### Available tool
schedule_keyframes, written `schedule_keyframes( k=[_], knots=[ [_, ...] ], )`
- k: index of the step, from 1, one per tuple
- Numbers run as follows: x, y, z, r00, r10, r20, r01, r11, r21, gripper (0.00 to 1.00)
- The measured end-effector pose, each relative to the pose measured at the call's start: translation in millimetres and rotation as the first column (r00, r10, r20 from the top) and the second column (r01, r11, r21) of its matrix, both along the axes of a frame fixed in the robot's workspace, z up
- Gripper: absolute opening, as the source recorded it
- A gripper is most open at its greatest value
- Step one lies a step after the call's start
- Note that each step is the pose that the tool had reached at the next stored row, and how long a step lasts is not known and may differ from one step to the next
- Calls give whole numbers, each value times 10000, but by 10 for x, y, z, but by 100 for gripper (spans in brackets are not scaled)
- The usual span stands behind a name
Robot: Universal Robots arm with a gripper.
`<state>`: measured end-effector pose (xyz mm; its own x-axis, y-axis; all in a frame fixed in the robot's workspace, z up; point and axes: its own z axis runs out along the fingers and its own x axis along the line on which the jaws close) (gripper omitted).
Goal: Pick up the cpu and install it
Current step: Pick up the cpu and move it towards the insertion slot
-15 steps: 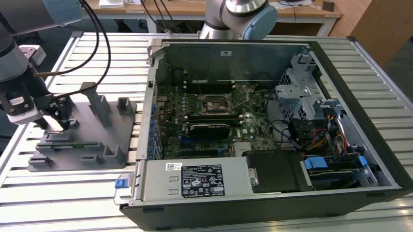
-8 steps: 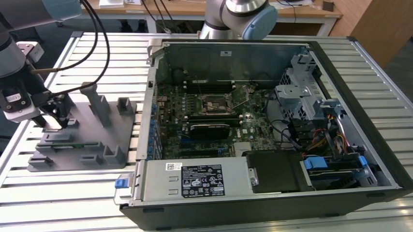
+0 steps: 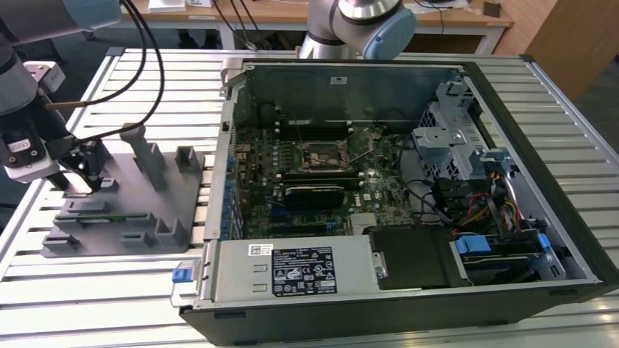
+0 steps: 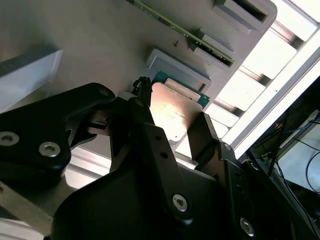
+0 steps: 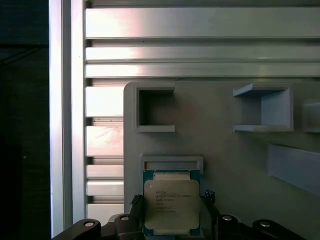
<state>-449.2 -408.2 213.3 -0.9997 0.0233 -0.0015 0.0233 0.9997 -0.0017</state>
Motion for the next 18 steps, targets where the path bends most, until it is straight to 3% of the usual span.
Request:
schedule_keyframes(
  k=[18],
  knots=[
    [0,0,75,10000,0,1,0,10000,0,53]
  ],
)
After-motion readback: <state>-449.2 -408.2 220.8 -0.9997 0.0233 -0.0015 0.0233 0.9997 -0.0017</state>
